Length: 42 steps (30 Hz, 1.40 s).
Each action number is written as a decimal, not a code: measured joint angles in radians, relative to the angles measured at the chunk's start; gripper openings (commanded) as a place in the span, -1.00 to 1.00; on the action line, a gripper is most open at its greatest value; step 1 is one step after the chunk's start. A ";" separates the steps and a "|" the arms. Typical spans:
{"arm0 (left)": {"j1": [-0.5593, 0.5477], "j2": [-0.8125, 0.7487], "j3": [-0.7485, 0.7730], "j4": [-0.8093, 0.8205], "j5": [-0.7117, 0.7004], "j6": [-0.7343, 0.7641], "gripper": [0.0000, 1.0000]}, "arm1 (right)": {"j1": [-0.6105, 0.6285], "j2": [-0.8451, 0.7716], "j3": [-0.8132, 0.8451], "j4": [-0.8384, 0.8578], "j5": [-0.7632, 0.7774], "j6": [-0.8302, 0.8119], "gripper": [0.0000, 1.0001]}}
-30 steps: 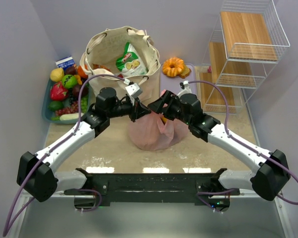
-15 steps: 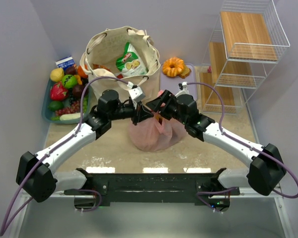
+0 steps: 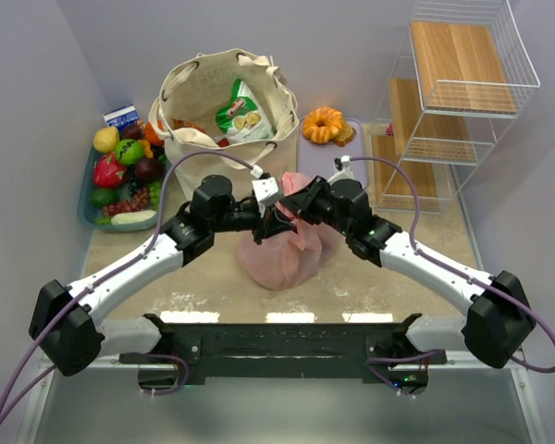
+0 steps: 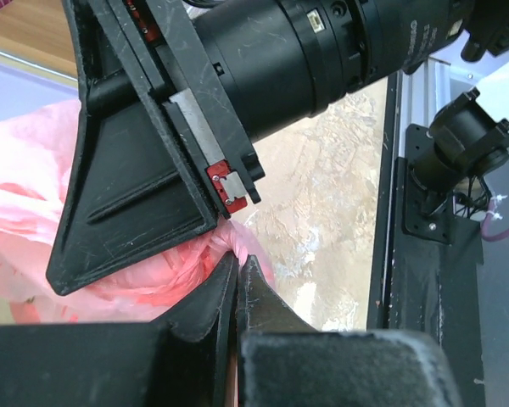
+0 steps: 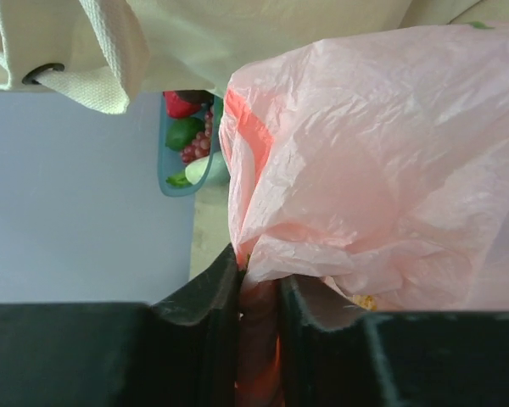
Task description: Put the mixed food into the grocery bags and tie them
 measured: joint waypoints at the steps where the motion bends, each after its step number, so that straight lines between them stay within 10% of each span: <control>1: -0.006 0.000 0.000 -0.002 -0.002 0.009 -1.00 | 0.000 -0.004 -0.002 0.000 -0.002 0.000 -0.93; 5: -0.021 0.002 0.001 -0.005 -0.010 0.031 0.16 | 0.000 -0.029 -0.017 0.006 0.000 -0.013 -1.00; 9: -0.044 -0.019 0.007 -0.060 -0.063 0.032 0.63 | -0.002 -0.089 -0.060 0.016 0.027 -0.059 -1.00; 19: -0.037 -0.227 -0.153 0.097 -0.318 -0.099 0.65 | -0.040 -0.241 -0.157 0.048 -0.013 -0.198 -1.00; 32: -0.088 0.203 -0.479 0.723 -0.175 -0.407 0.42 | -0.083 -0.310 -0.248 0.159 -0.090 -0.243 -1.00; 42: -0.124 0.189 -0.483 0.798 -0.203 -0.445 0.47 | -0.122 -0.335 -0.175 0.058 -0.157 -0.300 -1.00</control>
